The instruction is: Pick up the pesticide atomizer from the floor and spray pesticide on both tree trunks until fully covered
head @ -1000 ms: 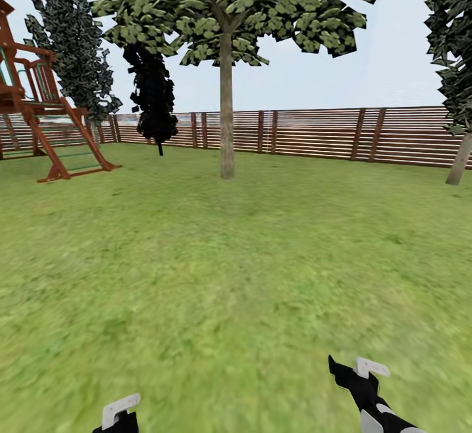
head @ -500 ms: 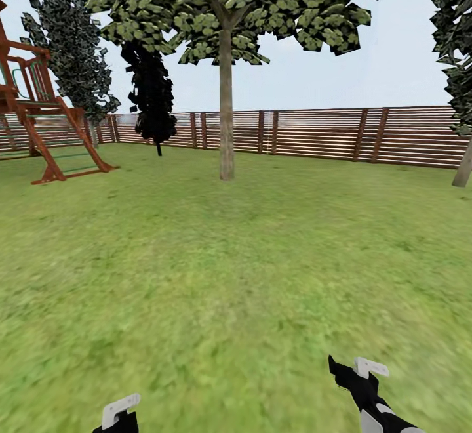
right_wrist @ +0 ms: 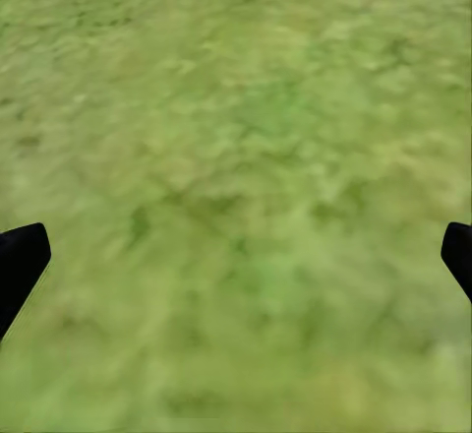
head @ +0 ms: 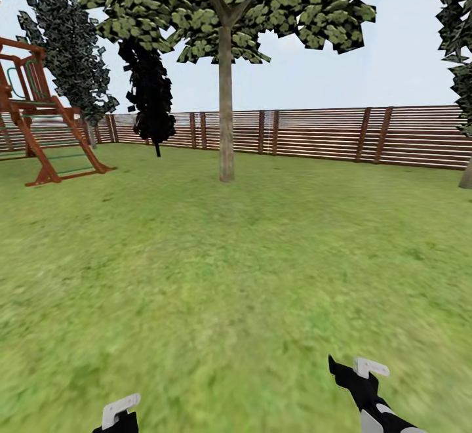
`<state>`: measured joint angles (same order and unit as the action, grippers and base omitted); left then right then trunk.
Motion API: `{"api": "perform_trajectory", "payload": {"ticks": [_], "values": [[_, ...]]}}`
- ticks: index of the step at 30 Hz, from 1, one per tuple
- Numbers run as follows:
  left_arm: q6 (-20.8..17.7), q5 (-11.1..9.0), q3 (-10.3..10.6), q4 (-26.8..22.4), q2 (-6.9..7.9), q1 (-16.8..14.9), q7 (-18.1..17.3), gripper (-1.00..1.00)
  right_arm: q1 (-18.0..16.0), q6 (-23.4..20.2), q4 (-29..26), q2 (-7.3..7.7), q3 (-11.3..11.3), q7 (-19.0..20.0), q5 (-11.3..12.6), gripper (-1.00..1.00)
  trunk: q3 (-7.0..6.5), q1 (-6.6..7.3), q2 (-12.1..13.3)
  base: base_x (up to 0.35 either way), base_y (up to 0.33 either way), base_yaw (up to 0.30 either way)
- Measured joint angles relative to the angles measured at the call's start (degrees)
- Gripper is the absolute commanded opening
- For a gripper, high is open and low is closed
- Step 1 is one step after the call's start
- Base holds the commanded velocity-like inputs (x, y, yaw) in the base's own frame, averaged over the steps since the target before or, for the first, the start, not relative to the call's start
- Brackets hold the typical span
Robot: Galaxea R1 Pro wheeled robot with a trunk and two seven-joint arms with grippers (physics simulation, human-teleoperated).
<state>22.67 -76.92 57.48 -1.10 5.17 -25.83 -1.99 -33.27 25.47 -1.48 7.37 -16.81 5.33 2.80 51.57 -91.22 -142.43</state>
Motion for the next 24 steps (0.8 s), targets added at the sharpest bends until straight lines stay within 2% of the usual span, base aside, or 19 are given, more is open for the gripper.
{"api": "perform_trajectory", "payload": {"ticks": [24], "values": [[0.0,0.0,0.0,0.0,0.0,0.0,0.0,-1.0,0.0,0.0,0.0,0.0,0.0,0.0,0.0,1.0,0.0,0.0,0.0,0.33,0.0,0.0]]}}
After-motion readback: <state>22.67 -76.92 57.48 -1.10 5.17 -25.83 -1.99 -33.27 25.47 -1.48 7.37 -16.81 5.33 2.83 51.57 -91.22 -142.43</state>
